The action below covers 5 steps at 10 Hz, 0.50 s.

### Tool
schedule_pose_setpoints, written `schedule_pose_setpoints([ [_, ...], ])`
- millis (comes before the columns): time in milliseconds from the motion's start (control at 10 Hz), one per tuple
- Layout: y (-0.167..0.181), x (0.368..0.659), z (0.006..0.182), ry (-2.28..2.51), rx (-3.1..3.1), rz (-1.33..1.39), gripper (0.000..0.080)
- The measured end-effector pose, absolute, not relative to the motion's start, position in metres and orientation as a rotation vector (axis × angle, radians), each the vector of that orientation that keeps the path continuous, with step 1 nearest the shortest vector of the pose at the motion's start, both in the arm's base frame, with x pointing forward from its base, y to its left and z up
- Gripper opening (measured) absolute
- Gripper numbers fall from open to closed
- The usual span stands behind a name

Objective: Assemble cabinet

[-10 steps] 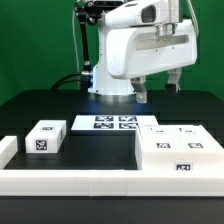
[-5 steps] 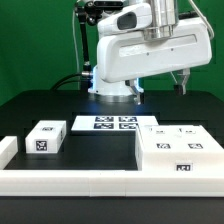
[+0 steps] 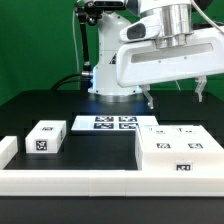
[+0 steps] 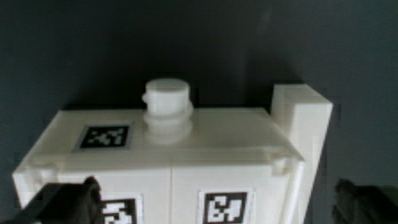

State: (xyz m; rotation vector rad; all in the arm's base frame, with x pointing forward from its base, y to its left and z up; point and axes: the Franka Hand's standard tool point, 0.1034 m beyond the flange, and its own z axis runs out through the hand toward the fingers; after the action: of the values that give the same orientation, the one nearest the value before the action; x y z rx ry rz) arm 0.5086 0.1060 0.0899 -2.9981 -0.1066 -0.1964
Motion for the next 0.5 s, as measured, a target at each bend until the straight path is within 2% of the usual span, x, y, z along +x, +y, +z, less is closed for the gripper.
schedule_pose_setpoints([
  [300, 0.107, 0.507, 0.088, -0.103, -2.998, -0.208, 0.0649],
  [500, 0.103, 0.493, 0.075, -0.042, -3.0, -0.289, 0.0649],
])
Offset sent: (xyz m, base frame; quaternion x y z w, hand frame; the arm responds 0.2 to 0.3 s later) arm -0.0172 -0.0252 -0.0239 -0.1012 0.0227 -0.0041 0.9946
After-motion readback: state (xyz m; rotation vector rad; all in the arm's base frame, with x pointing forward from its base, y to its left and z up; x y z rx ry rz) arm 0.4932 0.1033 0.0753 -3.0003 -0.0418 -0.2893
